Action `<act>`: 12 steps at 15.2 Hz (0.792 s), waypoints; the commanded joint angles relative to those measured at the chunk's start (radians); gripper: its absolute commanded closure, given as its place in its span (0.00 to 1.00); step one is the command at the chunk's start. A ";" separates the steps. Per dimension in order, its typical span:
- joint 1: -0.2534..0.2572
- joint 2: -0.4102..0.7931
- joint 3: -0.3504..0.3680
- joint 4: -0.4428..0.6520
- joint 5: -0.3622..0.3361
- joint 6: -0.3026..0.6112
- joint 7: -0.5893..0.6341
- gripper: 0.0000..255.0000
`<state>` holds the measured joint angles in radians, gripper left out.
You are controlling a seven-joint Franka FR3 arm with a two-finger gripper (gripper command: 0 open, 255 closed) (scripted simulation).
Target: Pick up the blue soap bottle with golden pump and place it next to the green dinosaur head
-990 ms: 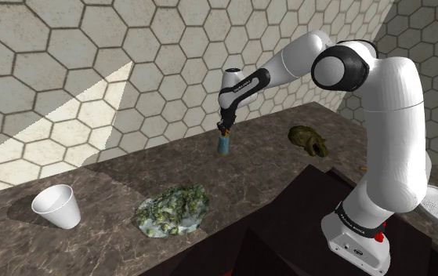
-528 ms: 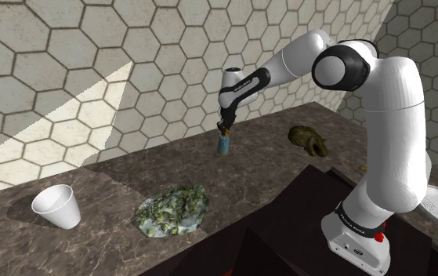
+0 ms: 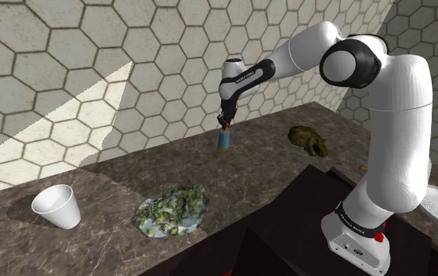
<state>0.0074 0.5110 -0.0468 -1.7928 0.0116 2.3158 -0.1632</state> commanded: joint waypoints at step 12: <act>0.000 -0.095 -0.003 0.042 -0.004 -0.137 -0.001 1.00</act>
<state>0.0050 0.4216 -0.0507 -1.7582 0.0079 2.1919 -0.1679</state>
